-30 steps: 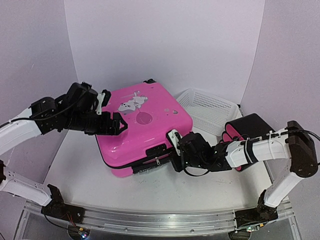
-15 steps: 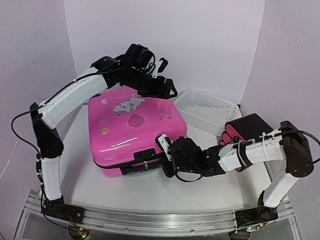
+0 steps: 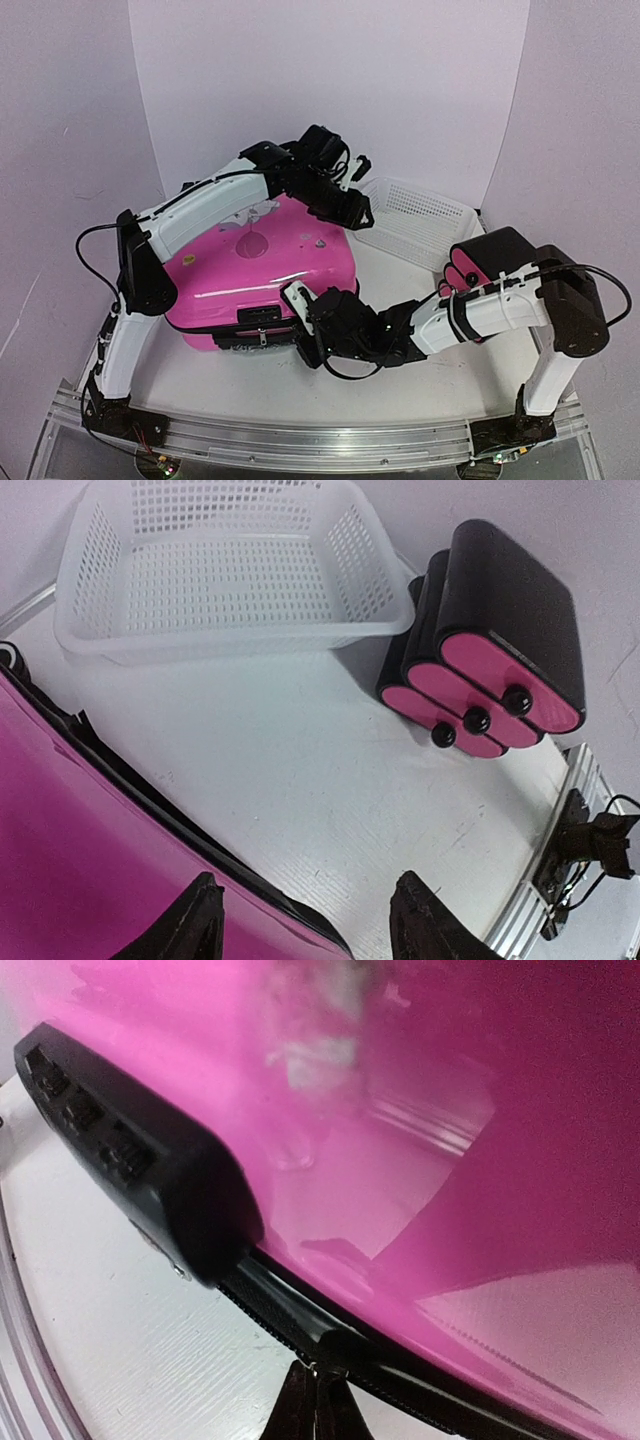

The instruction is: Open, take out, and arrange the luggage

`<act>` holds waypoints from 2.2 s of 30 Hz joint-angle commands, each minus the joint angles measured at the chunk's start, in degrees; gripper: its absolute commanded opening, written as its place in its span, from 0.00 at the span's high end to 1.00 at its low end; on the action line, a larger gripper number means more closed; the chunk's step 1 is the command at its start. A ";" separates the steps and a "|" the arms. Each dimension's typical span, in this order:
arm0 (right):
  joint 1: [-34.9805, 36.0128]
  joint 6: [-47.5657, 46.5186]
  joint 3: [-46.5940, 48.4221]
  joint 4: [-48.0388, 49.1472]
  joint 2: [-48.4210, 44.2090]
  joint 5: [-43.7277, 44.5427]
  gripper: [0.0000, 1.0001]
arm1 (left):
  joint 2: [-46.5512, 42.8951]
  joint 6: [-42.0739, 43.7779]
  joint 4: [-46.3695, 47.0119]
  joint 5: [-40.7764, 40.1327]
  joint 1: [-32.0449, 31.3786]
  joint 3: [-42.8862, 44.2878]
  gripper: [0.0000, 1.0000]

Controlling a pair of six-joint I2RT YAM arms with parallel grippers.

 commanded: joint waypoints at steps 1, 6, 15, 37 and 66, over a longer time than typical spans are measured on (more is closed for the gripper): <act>1.07 3.30 -2.33 -4.53 -0.99 7.74 1.00 | 1.74 2.20 -1.11 -2.47 1.40 -3.41 0.41; 1.27 7.43 -5.55 -10.71 -5.36 16.83 1.00 | 3.50 3.78 -5.20 -7.01 2.10 -6.49 0.40; -6.18 3.86 -15.61 -10.77 -16.72 15.04 1.00 | -3.23 1.99 -5.33 -9.82 3.86 -18.69 0.44; -19.42 -3.41 -12.33 -8.54 -19.44 -12.15 1.00 | -32.73 -14.91 0.04 -17.77 -10.22 -46.20 0.10; -14.53 1.08 -8.42 -4.36 -13.92 -12.05 1.00 | -38.99 -46.06 11.67 -35.32 -17.59 -65.64 0.15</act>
